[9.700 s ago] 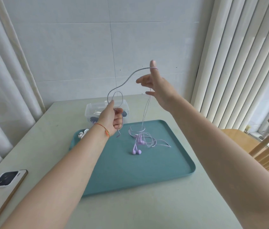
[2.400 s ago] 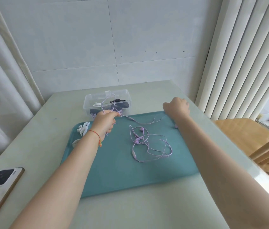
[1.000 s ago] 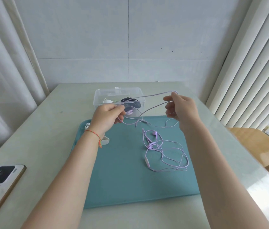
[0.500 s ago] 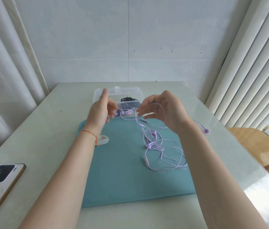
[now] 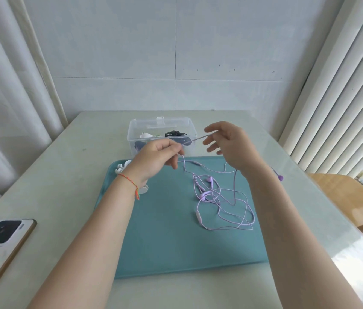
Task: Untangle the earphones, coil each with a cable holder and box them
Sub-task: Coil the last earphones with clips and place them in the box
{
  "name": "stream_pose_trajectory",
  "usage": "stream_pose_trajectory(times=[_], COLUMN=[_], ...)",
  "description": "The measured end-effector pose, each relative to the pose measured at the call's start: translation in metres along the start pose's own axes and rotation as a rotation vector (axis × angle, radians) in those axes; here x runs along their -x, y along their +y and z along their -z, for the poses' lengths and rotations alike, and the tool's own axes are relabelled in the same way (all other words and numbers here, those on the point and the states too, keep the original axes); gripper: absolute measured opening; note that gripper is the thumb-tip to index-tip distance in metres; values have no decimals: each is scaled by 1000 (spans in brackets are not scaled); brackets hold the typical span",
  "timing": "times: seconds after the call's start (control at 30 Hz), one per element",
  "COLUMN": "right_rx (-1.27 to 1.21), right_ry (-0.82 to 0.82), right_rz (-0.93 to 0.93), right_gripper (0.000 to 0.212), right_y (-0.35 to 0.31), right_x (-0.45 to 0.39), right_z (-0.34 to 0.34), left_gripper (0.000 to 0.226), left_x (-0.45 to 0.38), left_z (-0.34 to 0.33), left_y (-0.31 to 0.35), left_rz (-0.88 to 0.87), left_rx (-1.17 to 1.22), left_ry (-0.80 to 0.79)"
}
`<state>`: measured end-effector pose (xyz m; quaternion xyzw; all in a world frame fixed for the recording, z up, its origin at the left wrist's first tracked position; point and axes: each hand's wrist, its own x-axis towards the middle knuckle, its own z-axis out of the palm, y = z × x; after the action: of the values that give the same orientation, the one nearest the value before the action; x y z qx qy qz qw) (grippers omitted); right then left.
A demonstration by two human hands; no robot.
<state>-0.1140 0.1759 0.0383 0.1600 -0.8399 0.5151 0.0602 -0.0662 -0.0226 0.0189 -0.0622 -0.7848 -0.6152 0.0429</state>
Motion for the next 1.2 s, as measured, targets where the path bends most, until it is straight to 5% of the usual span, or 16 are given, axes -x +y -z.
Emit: stream_pose_trajectory(times=[0.27,0.47,0.77,1.03,1.2], right_rx=[332,346,287,712,617], right_ry=[-41,-227,-408,-514,-472], right_rz=[15,23,2,66,79], right_gripper=[23,21,22,16,31], right_y=[2,-12,-25,-24,-34], right_x=[3,14,24,26,26], right_z=[-17,-46,-56,-51,-46], left_gripper=[34,29,34,32,31], left_x=[1,0,-7,-6,-6], left_z=[3,-8,2,-10,-9], left_y=[11,19,8,10,8], left_rz=[210,82,-65,-54,-65], left_rx=[599,920,747,672,563], left_ry=[-255,-233,42,-1,60])
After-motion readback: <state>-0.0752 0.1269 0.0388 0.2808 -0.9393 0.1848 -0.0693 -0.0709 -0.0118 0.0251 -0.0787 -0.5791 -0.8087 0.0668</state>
